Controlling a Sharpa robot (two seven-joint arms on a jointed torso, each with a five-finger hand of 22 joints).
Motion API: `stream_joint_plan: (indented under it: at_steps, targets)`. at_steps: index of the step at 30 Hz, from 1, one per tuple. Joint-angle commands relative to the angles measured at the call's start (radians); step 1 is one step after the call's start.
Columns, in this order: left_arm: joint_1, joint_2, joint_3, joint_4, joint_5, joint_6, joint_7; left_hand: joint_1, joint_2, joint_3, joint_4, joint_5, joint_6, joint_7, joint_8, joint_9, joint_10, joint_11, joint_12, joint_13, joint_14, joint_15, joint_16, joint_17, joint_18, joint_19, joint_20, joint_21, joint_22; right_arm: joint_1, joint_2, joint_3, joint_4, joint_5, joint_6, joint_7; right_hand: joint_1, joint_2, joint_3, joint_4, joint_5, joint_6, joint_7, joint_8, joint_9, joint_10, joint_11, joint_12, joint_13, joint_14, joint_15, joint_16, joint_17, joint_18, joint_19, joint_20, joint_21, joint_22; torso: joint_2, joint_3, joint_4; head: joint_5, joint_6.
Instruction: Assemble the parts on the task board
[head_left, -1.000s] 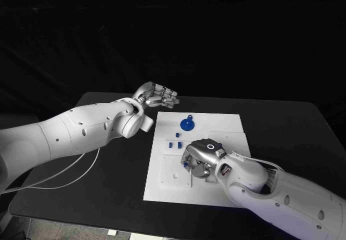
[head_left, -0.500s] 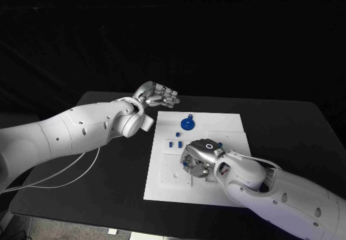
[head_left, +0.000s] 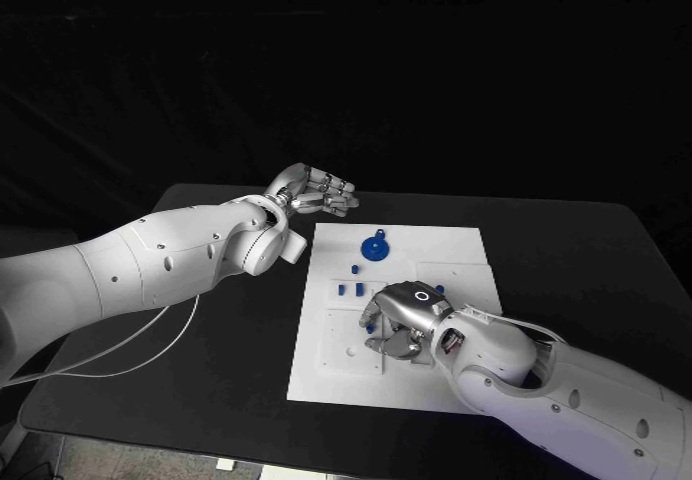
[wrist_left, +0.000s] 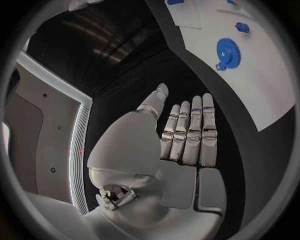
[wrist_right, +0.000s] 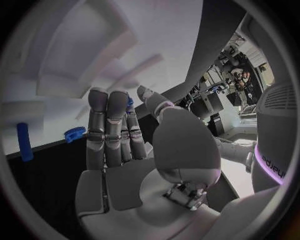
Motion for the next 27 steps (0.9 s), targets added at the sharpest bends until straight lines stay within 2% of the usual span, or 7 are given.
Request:
stream_joint_plan:
  at_steps: [1, 6, 10, 15, 20, 23, 27]
  targets:
    - [0.001, 0.001, 0.001, 0.001, 0.005, 0.011, 0.007, 0.002, 0.002, -0.001, 0.004, -0.001, -0.001, 0.005, 0.004, -0.001, -0.008, 0.001, 0.001, 0.0, -0.004, 0.001, -0.004, -0.001, -0.001, -0.002, 0.007, 0.005, -0.002, -0.001, -0.008, 0.0, 0.014, 0.011, -0.029, 0.008, 0.017, 0.002, -0.035, 0.006, 0.009, -0.012, 0.0, -0.003, -0.001, -0.004, -0.006, 0.007, 0.002, -0.001, 0.006, 0.002, -0.002, 0.019, 0.024, 0.009, -0.006, 0.005, -0.001, 0.0003, -0.0006, -0.001, 0.002]
    - [0.001, 0.001, 0.001, 0.0, 0.005, 0.01, 0.01, 0.003, 0.002, -0.001, 0.004, 0.0, -0.002, 0.005, 0.004, -0.001, -0.008, 0.001, 0.001, 0.0, -0.005, 0.001, -0.004, -0.001, -0.001, -0.002, 0.007, 0.005, -0.005, -0.001, -0.028, 0.016, 0.045, 0.029, -0.044, 0.012, 0.03, 0.009, -0.082, 0.02, 0.012, -0.018, -0.001, -0.003, -0.001, -0.01, -0.005, 0.007, 0.002, -0.001, 0.007, 0.007, -0.005, 0.02, 0.029, 0.011, -0.013, 0.008, -0.001, -0.001, -0.0004, -0.007, 0.007]
    - [0.001, 0.001, 0.001, -0.002, 0.006, 0.01, 0.011, 0.003, 0.002, -0.001, 0.004, 0.0, -0.002, 0.005, 0.004, -0.001, -0.008, 0.001, 0.001, 0.0, -0.005, 0.001, -0.004, -0.001, -0.001, -0.002, 0.007, 0.005, -0.005, -0.001, -0.049, 0.053, 0.066, 0.058, -0.045, 0.013, 0.033, 0.012, -0.097, 0.033, 0.006, -0.022, -0.001, -0.003, -0.001, -0.007, -0.005, 0.007, 0.002, -0.001, 0.007, 0.009, -0.006, 0.019, 0.032, 0.011, -0.011, 0.012, -0.001, -0.0008, -0.0004, -0.013, 0.01]
    - [0.001, -0.004, 0.001, -0.003, 0.007, 0.008, 0.013, 0.003, 0.002, -0.001, 0.003, 0.0, -0.001, 0.005, 0.004, -0.001, -0.007, 0.001, 0.001, 0.0, -0.004, 0.0, -0.004, -0.001, -0.001, -0.002, 0.007, 0.005, -0.007, -0.001, -0.091, 0.137, 0.091, 0.114, -0.022, 0.032, 0.039, 0.014, -0.061, 0.047, -0.002, -0.035, 0.011, -0.003, -0.001, 0.037, -0.016, 0.004, 0.001, -0.001, 0.001, 0.018, -0.002, 0.012, 0.036, 0.004, 0.003, 0.024, -0.001, -0.0006, -0.0028, -0.025, 0.018]
    - [0.001, -0.006, 0.001, -0.003, 0.008, 0.009, 0.016, 0.003, 0.002, -0.001, 0.003, 0.0, -0.001, 0.005, 0.004, -0.001, -0.007, 0.001, 0.001, 0.0, -0.004, 0.0, -0.004, -0.001, -0.001, -0.002, 0.007, 0.005, -0.007, 0.002, -0.133, 0.194, 0.096, 0.128, -0.004, 0.037, 0.045, -0.002, -0.003, 0.044, -0.012, -0.033, 0.013, -0.003, -0.001, 0.04, -0.015, 0.007, 0.002, -0.003, 0.001, 0.021, 0.001, 0.008, 0.035, 0.003, 0.011, 0.038, -0.004, -0.0028, -0.0019, -0.036, 0.02]
    - [0.001, -0.006, 0.001, -0.002, 0.009, 0.009, 0.017, 0.003, 0.002, -0.001, 0.003, 0.0, -0.001, 0.005, 0.004, -0.001, -0.007, 0.001, 0.001, 0.0, -0.004, 0.0, -0.004, -0.001, -0.001, -0.002, 0.007, 0.005, -0.007, 0.011, -0.156, 0.213, 0.08, 0.132, 0.01, 0.038, 0.044, -0.007, -0.004, 0.042, -0.013, -0.037, 0.012, -0.003, -0.001, 0.033, -0.013, 0.006, 0.001, -0.003, 0.002, 0.021, 0.002, 0.008, 0.034, 0.004, 0.01, 0.04, -0.005, -0.0037, -0.0024, -0.039, 0.023]
    - [0.001, -0.006, 0.001, -0.002, 0.01, 0.009, 0.018, 0.003, 0.002, -0.001, 0.003, 0.0, -0.001, 0.005, 0.004, -0.001, -0.007, 0.001, 0.001, 0.0, -0.004, 0.0, -0.004, -0.001, -0.001, -0.002, 0.007, 0.005, -0.007, 0.018, -0.174, 0.224, 0.05, 0.133, 0.037, 0.031, 0.044, -0.006, -0.04, 0.047, -0.019, -0.046, 0.011, -0.003, -0.002, 0.015, -0.009, 0.007, 0.002, -0.004, 0.005, 0.019, 0.0, 0.011, 0.033, 0.007, -0.003, 0.037, -0.004, -0.0018, -0.003, -0.04, 0.024]
